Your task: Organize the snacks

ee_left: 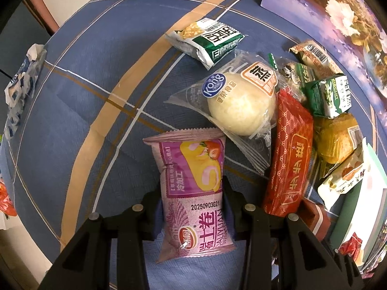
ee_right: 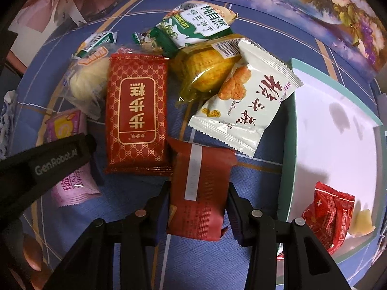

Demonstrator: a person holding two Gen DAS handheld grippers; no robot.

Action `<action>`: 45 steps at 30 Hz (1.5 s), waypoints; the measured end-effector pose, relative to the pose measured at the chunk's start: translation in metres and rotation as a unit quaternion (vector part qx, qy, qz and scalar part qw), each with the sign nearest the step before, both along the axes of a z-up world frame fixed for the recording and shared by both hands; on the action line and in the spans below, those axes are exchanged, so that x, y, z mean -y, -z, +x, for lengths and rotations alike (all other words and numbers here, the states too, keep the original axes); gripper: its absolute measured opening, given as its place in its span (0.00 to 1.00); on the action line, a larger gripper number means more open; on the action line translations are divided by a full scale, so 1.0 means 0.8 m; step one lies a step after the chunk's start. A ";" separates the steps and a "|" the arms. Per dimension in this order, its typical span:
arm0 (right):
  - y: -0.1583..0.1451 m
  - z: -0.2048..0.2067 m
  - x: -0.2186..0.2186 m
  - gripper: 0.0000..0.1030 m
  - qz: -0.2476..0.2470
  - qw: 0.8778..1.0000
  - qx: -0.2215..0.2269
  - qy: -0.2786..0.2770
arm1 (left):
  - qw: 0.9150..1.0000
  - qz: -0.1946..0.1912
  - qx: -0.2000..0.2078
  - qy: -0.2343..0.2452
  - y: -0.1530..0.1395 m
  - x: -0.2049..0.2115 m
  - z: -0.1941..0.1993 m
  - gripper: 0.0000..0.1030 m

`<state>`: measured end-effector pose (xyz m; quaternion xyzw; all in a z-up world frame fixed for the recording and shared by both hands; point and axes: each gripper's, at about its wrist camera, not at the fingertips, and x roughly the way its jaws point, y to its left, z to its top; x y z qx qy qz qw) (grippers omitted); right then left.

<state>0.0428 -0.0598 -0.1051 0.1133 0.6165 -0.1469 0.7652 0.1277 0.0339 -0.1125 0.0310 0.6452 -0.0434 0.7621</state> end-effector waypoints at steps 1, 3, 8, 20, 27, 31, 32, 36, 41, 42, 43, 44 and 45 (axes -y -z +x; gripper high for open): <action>-0.001 -0.001 0.001 0.43 0.001 1.000 0.000 0.001 | 1.000 -0.001 0.000 0.000 -0.002 0.001 0.000 0.40; -0.005 -0.001 0.008 0.42 0.006 1.000 -0.001 0.003 | 1.000 -0.009 0.000 0.000 -0.005 0.002 0.000 0.39; -0.018 -0.004 0.032 0.40 0.027 0.999 0.006 0.019 | 1.000 -0.016 0.011 0.000 -0.023 0.002 0.000 0.39; -0.109 -0.031 0.073 0.40 0.033 0.994 0.090 0.049 | 0.993 -0.057 0.102 0.005 -0.120 0.001 -0.016 0.38; -0.119 -0.051 0.110 0.41 0.022 0.990 0.098 0.094 | 0.986 -0.076 0.143 0.038 -0.159 0.021 -0.035 0.39; -0.119 -0.075 0.149 0.41 0.020 0.986 0.094 0.135 | 0.984 -0.083 0.139 0.077 -0.158 0.060 -0.048 0.39; -0.119 -0.080 0.157 0.41 0.019 0.985 0.094 0.144 | 0.983 -0.087 0.138 0.089 -0.157 0.071 -0.053 0.39; -0.120 -0.106 0.205 0.41 0.012 0.977 0.094 0.190 | 0.976 -0.101 0.138 0.133 -0.158 0.115 -0.068 0.39; -0.118 -0.147 0.265 0.41 0.011 0.963 0.093 0.252 | 0.968 -0.097 0.139 0.186 -0.155 0.174 -0.095 0.39; -0.117 -0.153 0.272 0.41 0.010 0.961 0.093 0.261 | 0.966 -0.096 0.138 0.195 -0.153 0.186 -0.099 0.39; -0.116 -0.161 0.282 0.41 0.008 0.958 0.091 0.273 | 0.965 -0.094 0.138 0.201 -0.152 0.194 -0.103 0.39; -0.115 -0.167 0.289 0.41 0.008 0.956 0.091 0.280 | 0.964 -0.093 0.138 0.208 -0.150 0.203 -0.107 0.39; -0.113 -0.174 0.297 0.41 0.009 0.953 0.091 0.291 | 0.962 -0.092 0.138 0.216 -0.149 0.212 -0.110 0.39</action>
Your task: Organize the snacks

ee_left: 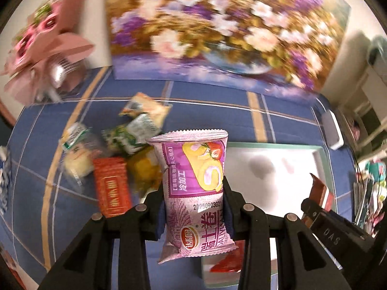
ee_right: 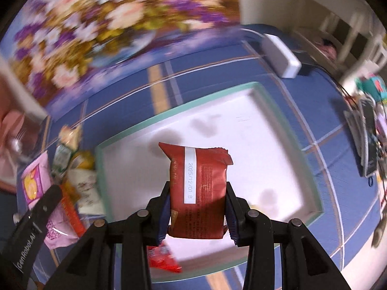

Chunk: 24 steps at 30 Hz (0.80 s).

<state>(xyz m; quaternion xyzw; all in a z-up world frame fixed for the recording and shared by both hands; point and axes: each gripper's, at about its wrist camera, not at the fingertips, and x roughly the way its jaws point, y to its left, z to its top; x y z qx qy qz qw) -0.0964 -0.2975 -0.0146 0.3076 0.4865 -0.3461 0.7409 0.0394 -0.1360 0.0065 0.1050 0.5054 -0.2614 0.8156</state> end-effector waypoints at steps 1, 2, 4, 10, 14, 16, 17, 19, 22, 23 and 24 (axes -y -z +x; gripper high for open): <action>0.002 -0.004 0.005 0.41 0.001 1.000 0.000 0.006 | 1.000 0.001 0.001 0.007 0.002 0.009 -0.003 0.39; 0.004 -0.010 0.012 0.41 0.004 1.000 0.000 0.015 | 1.000 0.002 0.001 0.015 0.004 0.019 -0.007 0.39; 0.008 -0.016 0.022 0.41 0.004 1.000 -0.002 0.026 | 1.000 0.003 0.002 0.027 0.008 0.034 -0.013 0.39; 0.021 -0.035 0.042 0.41 0.006 0.999 -0.010 0.052 | 0.998 0.014 -0.007 0.055 0.032 0.075 -0.027 0.39; 0.033 -0.040 0.051 0.41 0.010 0.998 -0.016 0.063 | 0.998 0.025 -0.014 0.064 0.048 0.090 -0.032 0.39; 0.039 -0.041 0.053 0.41 0.015 0.998 -0.018 0.065 | 0.997 0.031 -0.015 0.067 0.053 0.095 -0.035 0.39; 0.041 -0.042 0.053 0.41 0.017 0.998 -0.019 0.065 | 0.997 0.033 -0.016 0.068 0.055 0.096 -0.036 0.39; 0.044 -0.040 0.053 0.41 0.019 0.998 -0.022 0.063 | 0.997 0.037 -0.016 0.070 0.058 0.099 -0.037 0.39; 0.049 -0.037 0.052 0.41 0.022 0.998 -0.024 0.059 | 0.997 0.041 -0.017 0.071 0.061 0.100 -0.038 0.39; 0.051 -0.036 0.051 0.41 0.023 0.998 -0.024 0.057 | 0.996 0.042 -0.017 0.071 0.062 0.100 -0.038 0.39; 0.054 -0.034 0.051 0.41 0.025 0.998 -0.026 0.055 | 0.996 0.042 -0.018 0.070 0.064 0.100 -0.037 0.39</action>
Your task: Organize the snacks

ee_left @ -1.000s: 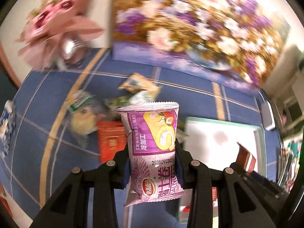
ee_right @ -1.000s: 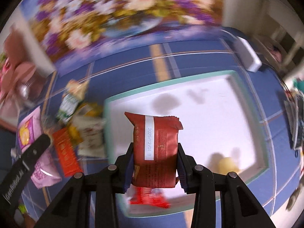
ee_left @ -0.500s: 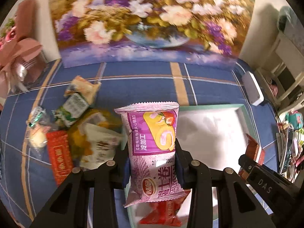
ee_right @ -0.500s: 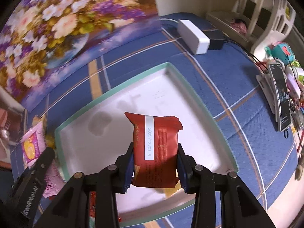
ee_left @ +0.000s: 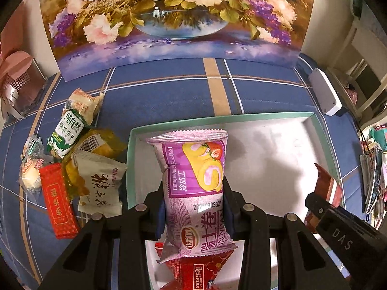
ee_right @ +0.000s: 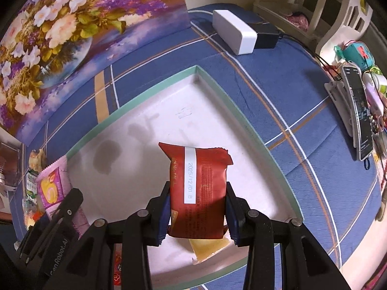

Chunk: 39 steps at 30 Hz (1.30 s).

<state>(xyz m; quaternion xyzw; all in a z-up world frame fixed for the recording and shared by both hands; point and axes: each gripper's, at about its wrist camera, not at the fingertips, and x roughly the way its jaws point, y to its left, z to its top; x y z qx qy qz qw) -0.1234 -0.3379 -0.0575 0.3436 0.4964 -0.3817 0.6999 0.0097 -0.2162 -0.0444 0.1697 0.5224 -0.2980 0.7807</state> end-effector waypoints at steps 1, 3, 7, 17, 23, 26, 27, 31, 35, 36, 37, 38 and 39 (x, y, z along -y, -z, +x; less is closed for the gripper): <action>0.004 0.002 -0.001 0.41 0.004 1.000 -0.002 -0.003 | 1.000 0.001 -0.002 -0.001 0.002 0.001 0.001 0.39; 0.011 0.005 -0.001 0.41 0.008 1.000 -0.006 -0.005 | 1.000 0.005 -0.005 -0.001 0.007 0.000 0.002 0.39; 0.027 0.010 -0.003 0.41 0.018 1.000 -0.016 -0.011 | 1.000 0.014 -0.014 -0.003 0.020 0.002 0.005 0.39; 0.040 0.019 -0.003 0.41 0.021 0.999 -0.028 -0.018 | 0.999 0.031 -0.035 -0.005 0.046 0.002 0.007 0.39; 0.038 0.020 -0.005 0.42 0.017 0.999 -0.031 -0.022 | 0.998 0.036 -0.043 -0.010 0.054 0.002 0.010 0.39; 0.037 0.025 -0.009 0.43 0.014 0.999 -0.035 -0.024 | 0.998 0.034 -0.046 -0.013 0.060 0.002 0.009 0.39; 0.037 0.026 -0.009 0.43 0.013 0.999 -0.036 -0.024 | 0.998 0.034 -0.046 -0.013 0.060 0.002 0.009 0.39; 0.039 0.028 -0.012 0.46 0.012 0.999 -0.037 -0.025 | 0.998 0.037 -0.043 -0.012 0.062 0.002 0.009 0.45; 0.040 0.028 -0.010 0.63 0.013 0.999 -0.042 -0.024 | 0.997 0.036 -0.059 -0.019 0.063 0.001 0.011 0.62; 0.039 0.028 -0.010 0.64 0.012 0.999 -0.044 -0.025 | 0.998 0.035 -0.057 -0.020 0.060 0.000 0.012 0.63; 0.036 0.027 -0.009 0.65 0.009 0.999 -0.043 -0.025 | 0.998 0.034 -0.055 -0.021 0.057 -0.001 0.012 0.65; 0.033 0.027 -0.008 0.67 0.007 0.999 -0.042 -0.024 | 0.998 0.033 -0.051 -0.022 0.053 -0.002 0.012 0.68; 0.031 0.026 -0.008 0.71 0.005 0.999 -0.042 -0.022 | 0.998 0.033 -0.047 -0.024 0.050 -0.003 0.012 0.69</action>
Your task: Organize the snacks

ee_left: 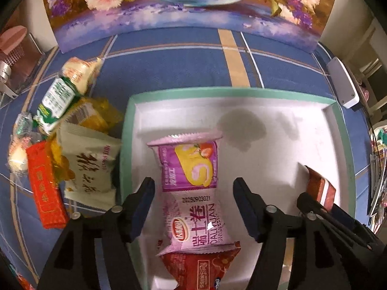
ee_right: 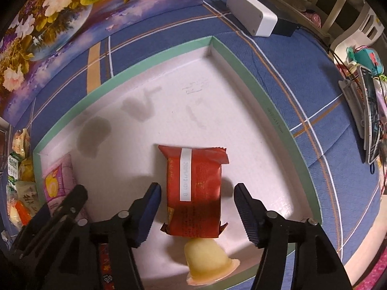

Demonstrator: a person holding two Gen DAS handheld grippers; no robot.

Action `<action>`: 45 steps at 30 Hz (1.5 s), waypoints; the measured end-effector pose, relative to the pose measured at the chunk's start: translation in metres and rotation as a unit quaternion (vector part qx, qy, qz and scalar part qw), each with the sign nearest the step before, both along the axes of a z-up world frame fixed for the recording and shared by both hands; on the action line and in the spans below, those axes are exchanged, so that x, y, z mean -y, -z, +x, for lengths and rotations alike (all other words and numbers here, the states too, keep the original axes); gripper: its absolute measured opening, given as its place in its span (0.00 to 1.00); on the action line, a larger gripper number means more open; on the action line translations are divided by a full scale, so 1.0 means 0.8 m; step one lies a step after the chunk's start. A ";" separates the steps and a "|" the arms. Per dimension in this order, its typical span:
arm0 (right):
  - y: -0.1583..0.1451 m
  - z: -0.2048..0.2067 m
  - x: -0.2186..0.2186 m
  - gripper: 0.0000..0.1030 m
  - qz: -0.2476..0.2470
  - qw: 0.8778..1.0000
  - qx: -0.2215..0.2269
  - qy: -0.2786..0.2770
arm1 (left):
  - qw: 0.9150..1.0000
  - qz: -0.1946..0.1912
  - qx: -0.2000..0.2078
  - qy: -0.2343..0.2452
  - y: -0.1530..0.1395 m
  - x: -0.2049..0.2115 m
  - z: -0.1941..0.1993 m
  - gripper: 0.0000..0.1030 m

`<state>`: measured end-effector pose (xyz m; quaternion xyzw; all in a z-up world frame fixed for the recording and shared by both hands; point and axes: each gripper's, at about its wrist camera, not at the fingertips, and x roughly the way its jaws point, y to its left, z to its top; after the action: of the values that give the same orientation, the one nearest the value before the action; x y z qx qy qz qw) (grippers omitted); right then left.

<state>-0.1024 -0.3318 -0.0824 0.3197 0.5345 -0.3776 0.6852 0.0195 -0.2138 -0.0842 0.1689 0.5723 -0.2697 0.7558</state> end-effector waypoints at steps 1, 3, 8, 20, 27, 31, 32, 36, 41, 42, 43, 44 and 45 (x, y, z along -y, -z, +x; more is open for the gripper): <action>-0.005 -0.001 0.001 0.74 -0.004 1.000 0.002 0.002 | 1.000 0.000 0.005 -0.002 -0.005 -0.001 0.000 0.71; -0.011 -0.003 0.003 0.79 -0.009 1.000 0.005 0.003 | 1.000 -0.002 0.011 -0.006 -0.013 -0.004 0.001 0.75; -0.033 -0.008 0.005 0.93 -0.029 0.999 0.019 0.008 | 0.999 -0.014 0.038 -0.025 -0.038 -0.016 0.008 0.86; -0.022 -0.003 -0.002 1.00 -0.023 1.000 0.012 -0.009 | 0.995 -0.010 0.047 -0.082 -0.040 -0.041 0.028 0.97; -0.014 0.005 -0.010 1.00 -0.020 1.000 0.003 -0.013 | 0.996 0.000 0.036 -0.079 -0.036 -0.046 0.034 0.97; -0.020 0.009 -0.019 1.00 -0.024 1.000 0.005 -0.017 | 0.996 -0.005 0.032 -0.083 -0.044 -0.057 0.044 0.97; -0.024 0.012 -0.022 1.00 -0.027 0.999 0.007 -0.020 | 0.996 -0.007 0.031 -0.084 -0.047 -0.061 0.046 0.97; -0.043 0.019 -0.037 1.00 -0.037 0.999 0.021 -0.028 | 0.995 -0.014 0.038 -0.090 -0.064 -0.082 0.063 0.97; -0.063 0.044 -0.061 1.00 -0.054 0.997 0.041 -0.048 | 0.991 -0.003 0.067 -0.118 -0.089 -0.128 0.087 0.97; -0.067 0.051 -0.068 1.00 -0.058 0.996 0.043 -0.053 | 0.989 -0.003 0.071 -0.129 -0.095 -0.142 0.094 0.97; -0.070 0.059 -0.075 1.00 -0.061 0.995 0.046 -0.060 | 0.988 -0.004 0.073 -0.136 -0.098 -0.152 0.099 0.97; -0.072 0.065 -0.082 1.00 -0.063 0.995 0.049 -0.065 | 0.987 -0.005 0.074 -0.145 -0.101 -0.164 0.105 0.97; -0.074 0.069 -0.089 1.00 -0.063 0.994 0.053 -0.071 | 0.985 -0.007 0.075 -0.155 -0.105 -0.176 0.111 0.97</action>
<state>-0.0471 -0.2604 -0.0230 0.2566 0.4939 -0.3441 0.7562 0.1080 -0.0728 -0.0005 0.0926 0.5312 -0.1392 0.8306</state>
